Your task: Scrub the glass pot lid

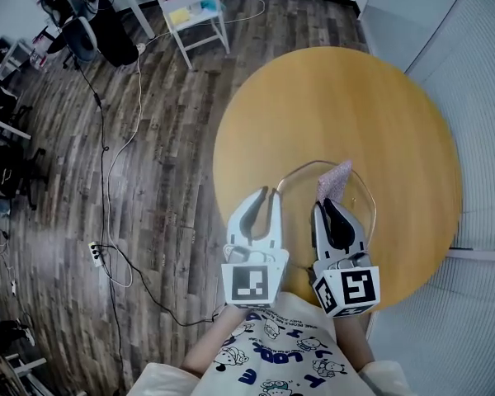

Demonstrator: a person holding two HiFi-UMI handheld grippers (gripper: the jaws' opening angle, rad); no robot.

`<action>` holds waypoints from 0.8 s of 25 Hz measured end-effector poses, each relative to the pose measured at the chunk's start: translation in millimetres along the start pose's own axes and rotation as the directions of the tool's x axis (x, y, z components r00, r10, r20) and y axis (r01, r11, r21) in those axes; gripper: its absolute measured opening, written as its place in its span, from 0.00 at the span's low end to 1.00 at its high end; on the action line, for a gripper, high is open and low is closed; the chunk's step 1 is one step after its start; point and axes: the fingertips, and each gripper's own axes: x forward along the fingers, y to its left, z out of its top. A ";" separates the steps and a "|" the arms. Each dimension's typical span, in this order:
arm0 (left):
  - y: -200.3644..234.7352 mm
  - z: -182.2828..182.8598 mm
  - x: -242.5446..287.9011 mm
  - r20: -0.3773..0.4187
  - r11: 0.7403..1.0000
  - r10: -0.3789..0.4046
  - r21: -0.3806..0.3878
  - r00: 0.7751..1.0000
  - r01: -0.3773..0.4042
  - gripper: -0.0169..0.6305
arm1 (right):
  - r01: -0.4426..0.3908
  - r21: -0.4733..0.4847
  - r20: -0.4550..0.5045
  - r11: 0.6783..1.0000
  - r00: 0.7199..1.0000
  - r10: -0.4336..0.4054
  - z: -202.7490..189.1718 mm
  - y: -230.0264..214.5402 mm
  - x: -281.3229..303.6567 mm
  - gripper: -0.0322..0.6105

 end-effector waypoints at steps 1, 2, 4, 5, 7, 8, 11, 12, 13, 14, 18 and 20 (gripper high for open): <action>-1.9 2.0 0.5 0.008 1.000 -0.001 0.006 1.000 0.001 0.10 | 0.006 -0.002 0.011 1.000 1.000 -0.006 2.1 -1.4 -1.4 0.15; -4.3 3.5 1.5 0.013 1.000 -0.005 0.011 1.000 0.005 0.10 | 0.011 -0.003 0.019 1.000 1.000 -0.011 3.5 -3.4 -2.6 0.15; -8.3 4.8 3.9 0.013 1.000 -0.013 0.015 1.000 0.013 0.10 | 0.021 -0.002 0.028 1.000 0.999 -0.021 4.9 -7.7 -4.1 0.15; -9.1 5.3 4.5 0.011 1.000 -0.016 0.014 1.000 0.016 0.10 | 0.026 -0.001 0.030 1.000 0.999 -0.026 5.3 -9.2 -4.4 0.15; -9.5 7.1 4.0 0.012 1.000 -0.018 0.013 1.000 0.017 0.10 | 0.035 0.001 0.034 0.999 0.999 -0.035 6.0 -10.2 -5.5 0.15; -9.5 8.2 3.5 0.014 1.000 -0.019 0.016 1.000 0.019 0.10 | 0.038 0.001 0.037 0.999 0.999 -0.038 6.6 -10.2 -6.0 0.15; -10.7 9.6 3.8 0.013 0.999 -0.026 0.024 1.000 0.025 0.10 | 0.045 0.003 0.039 0.999 0.998 -0.045 7.8 -11.0 -6.1 0.15; -11.4 10.3 4.7 0.014 0.999 -0.026 0.023 1.000 0.026 0.10 | 0.045 0.002 0.040 0.999 0.998 -0.045 7.9 -11.6 -5.8 0.15; -12.1 11.2 5.8 0.014 0.999 -0.026 0.023 1.000 0.026 0.10 | 0.044 -0.001 0.041 0.999 0.998 -0.044 8.1 -12.0 -5.5 0.15; -12.6 12.1 6.6 0.015 0.999 -0.026 0.024 1.000 0.026 0.10 | 0.044 -0.003 0.042 0.999 0.998 -0.044 8.3 -12.1 -5.5 0.15; -13.5 13.0 5.6 0.012 0.999 -0.029 0.025 1.000 0.028 0.10 | 0.048 -0.012 0.041 0.999 0.998 -0.047 9.3 -10.7 -6.7 0.15; -13.8 12.1 4.4 0.017 0.999 -0.027 0.022 0.999 0.027 0.10 | 0.049 -0.013 0.041 0.999 0.998 -0.048 8.8 -10.3 -7.3 0.15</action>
